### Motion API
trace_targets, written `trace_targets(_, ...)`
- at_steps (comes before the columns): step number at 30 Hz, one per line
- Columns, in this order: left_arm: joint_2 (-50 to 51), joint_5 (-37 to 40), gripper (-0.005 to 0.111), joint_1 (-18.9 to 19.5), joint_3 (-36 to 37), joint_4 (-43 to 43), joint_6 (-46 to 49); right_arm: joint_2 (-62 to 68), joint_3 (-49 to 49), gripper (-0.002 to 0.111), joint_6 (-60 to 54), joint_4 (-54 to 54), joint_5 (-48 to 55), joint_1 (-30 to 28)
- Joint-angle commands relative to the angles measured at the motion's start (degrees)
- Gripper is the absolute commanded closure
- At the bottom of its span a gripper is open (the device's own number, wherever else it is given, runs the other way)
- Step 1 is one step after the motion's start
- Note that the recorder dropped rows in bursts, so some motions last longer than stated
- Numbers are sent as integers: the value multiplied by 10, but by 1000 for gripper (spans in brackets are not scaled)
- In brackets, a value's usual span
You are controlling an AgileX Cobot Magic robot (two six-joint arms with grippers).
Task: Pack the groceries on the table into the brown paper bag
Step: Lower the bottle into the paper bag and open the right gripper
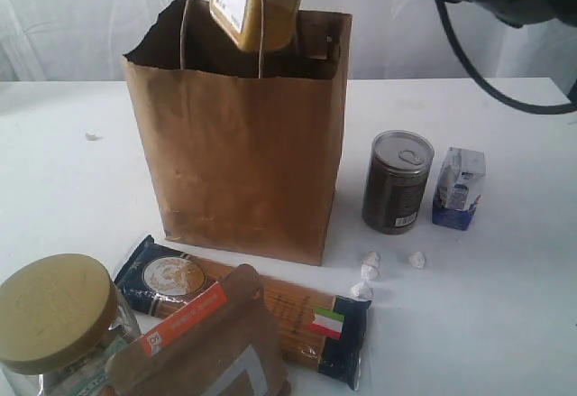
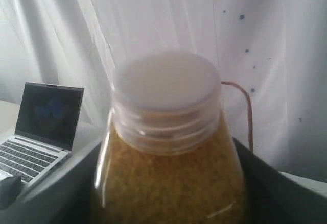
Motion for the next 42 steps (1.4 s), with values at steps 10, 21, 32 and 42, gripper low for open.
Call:
trace_targets(10, -3, -3, 107, 0, 2, -4, -1, 49, -10, 108, -41, -8, -37, 0)
trace_targets(21, -3, -3, 107, 0, 2, -4, -1, 53, -10, 75, -67, -8, -19, 0)
trace_targets(32, -3, -3, 107, 0, 2, -4, -1, 53, -9, 68, -89, -8, 24, -1)
trace_targets(42, -3, -3, 107, 0, 2, -4, -1, 53, -9, 68, -142, -8, 99, -1)
